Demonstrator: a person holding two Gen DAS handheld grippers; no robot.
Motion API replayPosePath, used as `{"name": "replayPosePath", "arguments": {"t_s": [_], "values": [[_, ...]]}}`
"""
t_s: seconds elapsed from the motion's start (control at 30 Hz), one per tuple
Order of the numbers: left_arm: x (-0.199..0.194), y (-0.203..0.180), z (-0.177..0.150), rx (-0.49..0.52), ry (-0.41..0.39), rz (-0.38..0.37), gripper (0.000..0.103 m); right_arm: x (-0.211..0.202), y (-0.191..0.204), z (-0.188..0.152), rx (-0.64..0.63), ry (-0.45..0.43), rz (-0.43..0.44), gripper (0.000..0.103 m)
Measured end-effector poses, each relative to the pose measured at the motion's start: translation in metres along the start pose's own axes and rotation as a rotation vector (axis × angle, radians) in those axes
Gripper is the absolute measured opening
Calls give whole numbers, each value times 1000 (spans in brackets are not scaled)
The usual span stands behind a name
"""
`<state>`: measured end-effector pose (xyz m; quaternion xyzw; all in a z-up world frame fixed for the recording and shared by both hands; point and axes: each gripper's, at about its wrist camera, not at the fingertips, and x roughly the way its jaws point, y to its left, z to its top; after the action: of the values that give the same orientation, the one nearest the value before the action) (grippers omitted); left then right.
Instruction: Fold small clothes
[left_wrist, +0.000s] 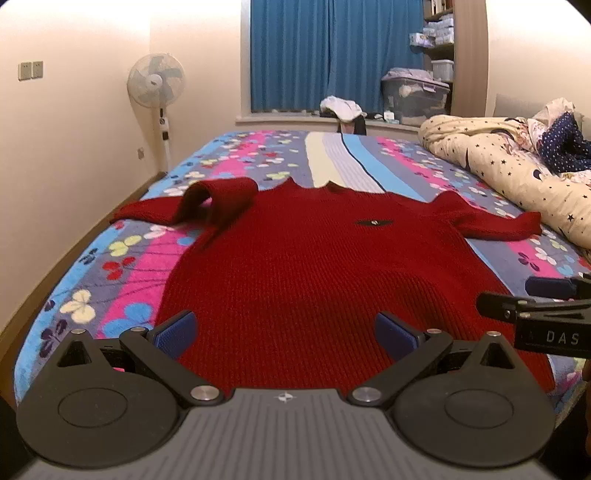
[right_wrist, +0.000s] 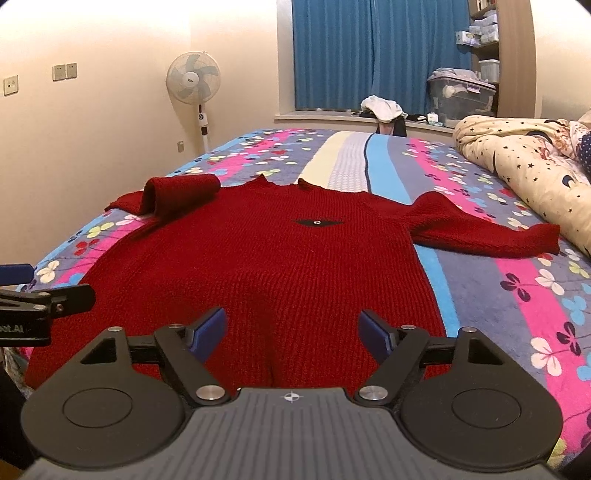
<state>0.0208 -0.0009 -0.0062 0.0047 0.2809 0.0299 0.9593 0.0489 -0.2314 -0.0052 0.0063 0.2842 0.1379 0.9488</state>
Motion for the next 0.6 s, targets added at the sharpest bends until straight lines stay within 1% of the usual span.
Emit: {"name": "replayPosePath", "arguments": {"t_s": [0.27, 0.33, 0.4, 0.47, 0.6], "values": [[-1, 1, -1, -7, -6, -27, 103, 0, 1, 1, 4, -6, -2, 80], [-2, 1, -2, -6, -28, -27, 103, 0, 1, 1, 10, -13, -3, 80], [-5, 0, -2, 3, -59, -28, 103, -1, 2, 0, 14, -21, -2, 75], [-8, -2, -2, 10, -84, -25, 103, -2, 0, 0, 22, -26, 6, 72], [-10, -4, -2, 13, -116, -14, 103, -5, 2, 0, 27, -52, 36, 71]]}}
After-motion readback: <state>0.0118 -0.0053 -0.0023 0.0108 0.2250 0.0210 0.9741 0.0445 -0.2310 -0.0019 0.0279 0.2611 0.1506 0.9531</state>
